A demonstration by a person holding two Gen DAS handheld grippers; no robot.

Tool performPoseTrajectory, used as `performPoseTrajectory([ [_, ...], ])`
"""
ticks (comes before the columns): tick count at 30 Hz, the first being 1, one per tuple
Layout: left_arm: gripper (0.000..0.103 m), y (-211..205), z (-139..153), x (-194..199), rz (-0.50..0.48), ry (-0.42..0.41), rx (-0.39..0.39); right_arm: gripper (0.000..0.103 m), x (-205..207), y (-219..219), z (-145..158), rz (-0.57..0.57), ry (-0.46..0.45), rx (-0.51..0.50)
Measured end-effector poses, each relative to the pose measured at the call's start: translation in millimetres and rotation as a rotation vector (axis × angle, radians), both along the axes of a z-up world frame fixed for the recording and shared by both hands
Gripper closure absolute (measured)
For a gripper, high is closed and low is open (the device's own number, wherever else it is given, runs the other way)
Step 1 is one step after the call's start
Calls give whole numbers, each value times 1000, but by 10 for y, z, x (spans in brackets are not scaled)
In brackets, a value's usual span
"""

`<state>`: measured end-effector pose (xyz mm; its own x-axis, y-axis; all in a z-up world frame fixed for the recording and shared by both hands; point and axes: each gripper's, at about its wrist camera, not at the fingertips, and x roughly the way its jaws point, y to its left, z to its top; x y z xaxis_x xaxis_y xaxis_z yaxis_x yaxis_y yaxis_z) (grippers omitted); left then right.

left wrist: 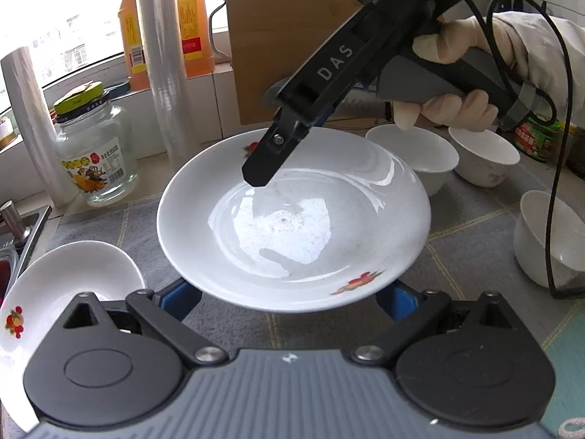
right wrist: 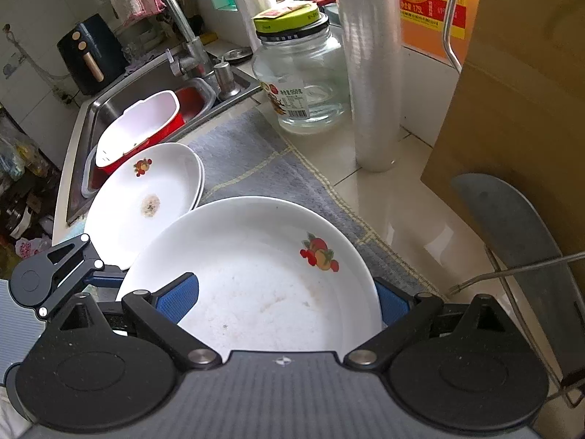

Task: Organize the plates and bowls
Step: 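Carry the held plate with the right tool over the plate stack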

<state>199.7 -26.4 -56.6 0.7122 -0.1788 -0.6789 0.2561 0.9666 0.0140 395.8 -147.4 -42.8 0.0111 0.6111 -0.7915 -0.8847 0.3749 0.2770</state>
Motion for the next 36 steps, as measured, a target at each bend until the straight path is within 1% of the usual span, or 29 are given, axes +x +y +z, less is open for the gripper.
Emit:
performPoseTrajectory([
  [6,3,101,30,-115,-20,-2,3,2,-162,48,59,-11,-6,-9],
  [14,3,329,127,-319,-13,-2,0,2,-418,257,150,-3,-19,-6],
  [25,3,638,192,-518,39,3,13,2,-657,710,249,56,-23,9],
  [36,3,967,195,-640,110,10,14,2,-766,1140,247,117,-24,12],
])
